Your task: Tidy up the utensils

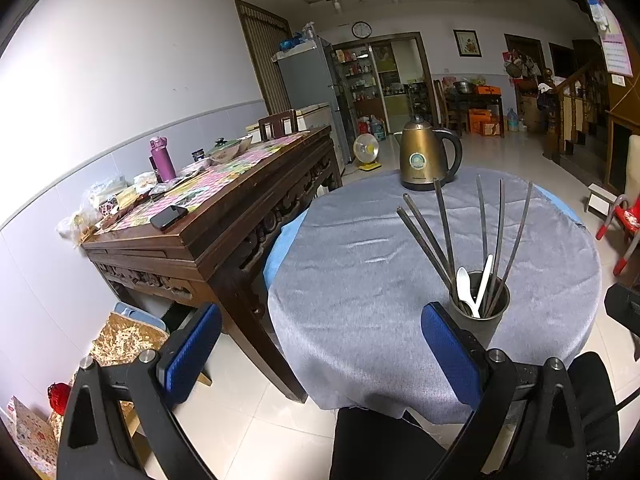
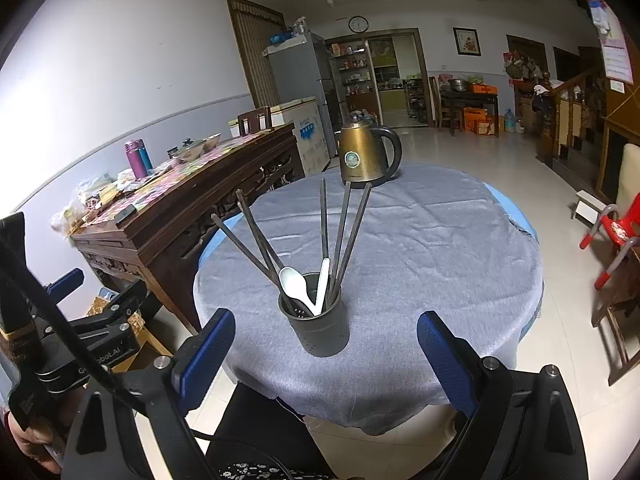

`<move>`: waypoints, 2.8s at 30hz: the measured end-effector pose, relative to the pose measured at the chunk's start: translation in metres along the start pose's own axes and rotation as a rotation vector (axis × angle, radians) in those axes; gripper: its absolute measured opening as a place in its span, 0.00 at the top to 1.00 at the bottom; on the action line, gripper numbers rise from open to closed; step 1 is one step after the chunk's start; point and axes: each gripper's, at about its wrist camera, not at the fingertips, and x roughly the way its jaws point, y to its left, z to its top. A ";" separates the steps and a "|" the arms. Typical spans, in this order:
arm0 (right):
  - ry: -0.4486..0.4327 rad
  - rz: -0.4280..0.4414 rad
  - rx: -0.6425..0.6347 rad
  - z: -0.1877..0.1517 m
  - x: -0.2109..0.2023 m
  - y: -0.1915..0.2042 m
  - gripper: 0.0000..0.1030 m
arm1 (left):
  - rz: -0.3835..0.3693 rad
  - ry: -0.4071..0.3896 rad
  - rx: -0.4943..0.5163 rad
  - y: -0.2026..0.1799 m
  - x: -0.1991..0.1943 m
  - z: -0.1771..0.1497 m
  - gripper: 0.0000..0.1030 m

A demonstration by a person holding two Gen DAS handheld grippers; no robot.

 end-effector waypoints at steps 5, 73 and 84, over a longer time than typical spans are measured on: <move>0.003 -0.003 -0.001 -0.001 0.000 -0.001 0.09 | -0.007 0.005 -0.002 0.001 0.002 -0.002 0.03; 0.012 -0.018 0.050 -0.006 0.013 -0.008 0.09 | -0.071 0.045 0.036 -0.016 0.012 -0.010 0.03; -0.022 0.062 0.151 0.003 0.037 -0.043 0.14 | -0.075 0.114 0.008 -0.017 0.059 0.003 0.03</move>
